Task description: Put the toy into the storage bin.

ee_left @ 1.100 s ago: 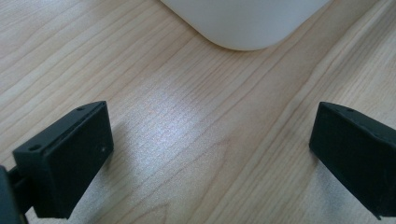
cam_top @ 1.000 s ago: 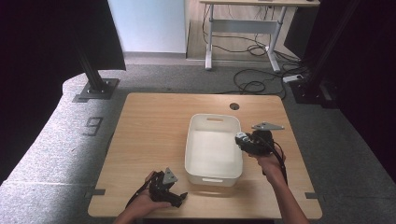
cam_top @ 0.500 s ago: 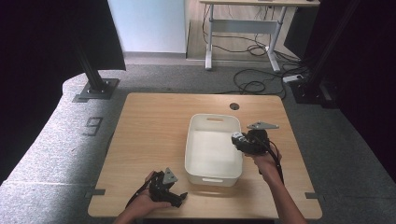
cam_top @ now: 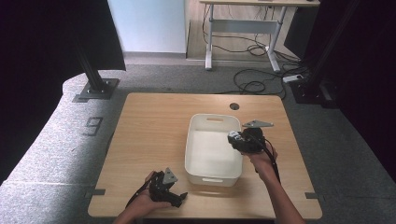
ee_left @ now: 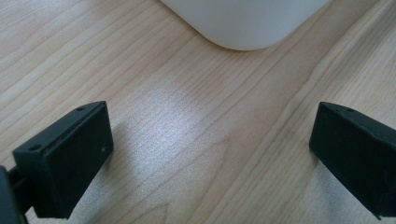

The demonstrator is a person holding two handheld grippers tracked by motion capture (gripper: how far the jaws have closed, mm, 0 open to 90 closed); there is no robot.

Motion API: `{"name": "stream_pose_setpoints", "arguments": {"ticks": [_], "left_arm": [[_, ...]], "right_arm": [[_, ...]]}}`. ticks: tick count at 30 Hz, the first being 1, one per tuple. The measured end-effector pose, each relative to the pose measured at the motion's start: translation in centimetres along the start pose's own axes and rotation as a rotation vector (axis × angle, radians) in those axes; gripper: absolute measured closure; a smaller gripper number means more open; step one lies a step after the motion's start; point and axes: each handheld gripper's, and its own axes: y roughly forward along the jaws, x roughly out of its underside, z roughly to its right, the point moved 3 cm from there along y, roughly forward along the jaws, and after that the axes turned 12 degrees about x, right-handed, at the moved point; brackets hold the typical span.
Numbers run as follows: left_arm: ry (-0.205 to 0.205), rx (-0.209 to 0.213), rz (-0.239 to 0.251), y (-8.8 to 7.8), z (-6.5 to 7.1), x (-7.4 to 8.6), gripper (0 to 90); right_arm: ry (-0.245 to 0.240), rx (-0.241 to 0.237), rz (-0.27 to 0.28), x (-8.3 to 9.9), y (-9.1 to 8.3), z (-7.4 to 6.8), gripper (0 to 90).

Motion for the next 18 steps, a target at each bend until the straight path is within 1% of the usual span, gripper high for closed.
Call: {"name": "stream_pose_setpoints", "arguments": {"ticks": [5, 13, 18], "left_arm": [[0.000, 0.000, 0.000, 0.0, 0.0, 0.0, 0.0], [0.002, 0.002, 0.000, 0.0, 0.0, 0.0, 0.0], [0.002, 0.003, 0.000, 0.0, 0.0, 0.0, 0.0]], "right_arm": [[-0.007, -0.006, -0.003, -0.3, 0.3, -0.7, 50.3], [-0.028, 0.001, -0.019, -0.7, 1.2, -1.8, 50.3], [-0.030, -0.021, -0.021, -1.1, 1.5, -2.7, 50.3]]}}
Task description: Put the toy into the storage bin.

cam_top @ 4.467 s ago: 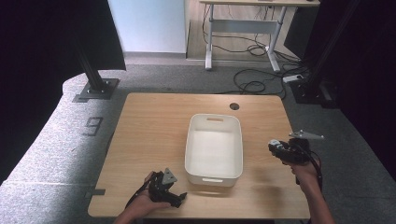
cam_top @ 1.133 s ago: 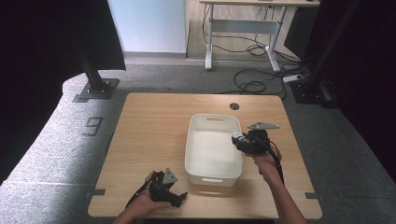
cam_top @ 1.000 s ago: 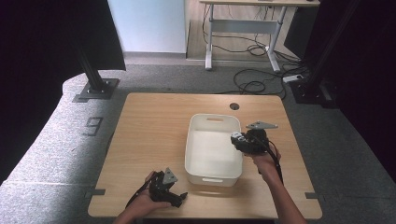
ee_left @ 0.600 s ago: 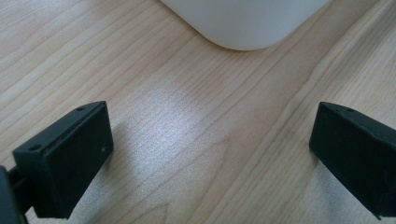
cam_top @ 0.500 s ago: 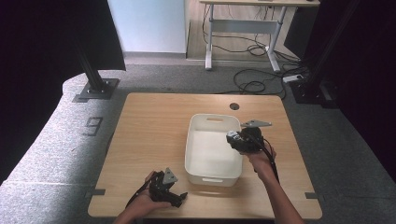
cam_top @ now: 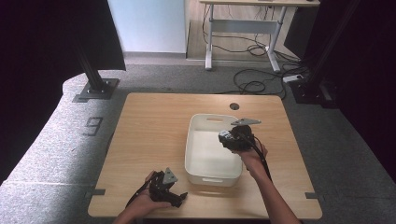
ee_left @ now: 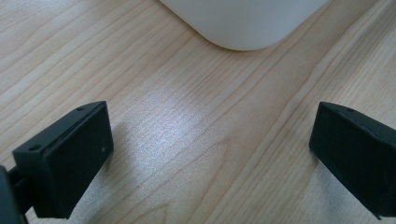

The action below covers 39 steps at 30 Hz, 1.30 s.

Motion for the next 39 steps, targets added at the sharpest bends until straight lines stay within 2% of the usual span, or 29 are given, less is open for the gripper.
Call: {"name": "stream_pose_setpoints", "arguments": {"ticks": [5, 16, 39], "left_arm": [[-0.001, 0.000, 0.002, 0.0, 0.0, 0.0, 0.0], [0.001, 0.002, 0.000, 0.0, 0.0, 0.0, 0.0], [0.002, 0.003, -0.001, 0.0, 0.1, 0.0, 0.0]], "right_arm": [[0.012, -0.005, -0.009, -0.5, 0.7, -0.8, 50.3], [0.000, -0.021, -0.038, -0.7, 2.4, -2.7, 50.3], [-0.016, -0.032, -0.073, -1.2, 4.3, -4.7, 50.3]]}}
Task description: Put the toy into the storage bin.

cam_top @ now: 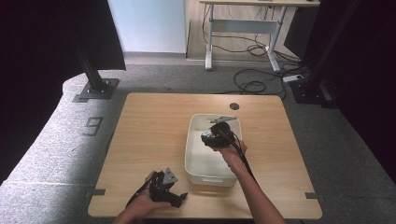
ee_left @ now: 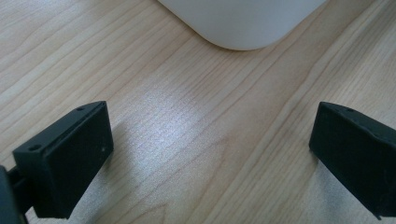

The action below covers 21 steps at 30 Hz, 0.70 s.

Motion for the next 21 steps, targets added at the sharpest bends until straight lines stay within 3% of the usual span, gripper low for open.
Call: {"name": "stream_pose_setpoints", "arguments": {"ticks": [4, 21], "left_arm": [[0.000, 0.000, 0.000, 0.0, 0.0, 0.0, 0.0], [0.001, 0.000, 0.000, 0.0, 0.0, 0.0, 0.0]], "right_arm": [[-0.027, 0.006, -0.008, -0.1, 0.4, -0.5, 50.3], [-0.029, -0.015, -0.026, -0.3, 1.7, -2.0, 50.3]]}}
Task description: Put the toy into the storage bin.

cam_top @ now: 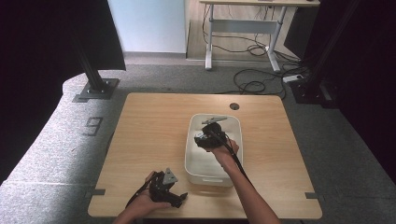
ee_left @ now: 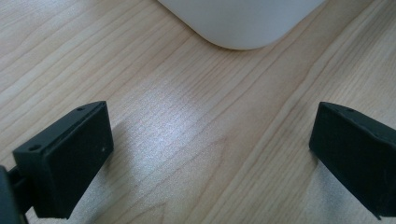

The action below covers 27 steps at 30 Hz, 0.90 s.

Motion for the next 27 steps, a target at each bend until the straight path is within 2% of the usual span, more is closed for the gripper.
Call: {"name": "stream_pose_setpoints", "arguments": {"ticks": [9, 27], "left_arm": [[0.000, 0.000, 0.000, 0.0, 0.0, 0.0, 0.0], [0.000, 0.001, -0.001, 0.0, 0.0, 0.0, 0.0]], "right_arm": [[0.003, -0.007, -0.008, -0.1, 0.5, -0.4, 50.3], [-0.007, 0.017, -0.060, 0.2, 2.5, -0.5, 50.3]]}}
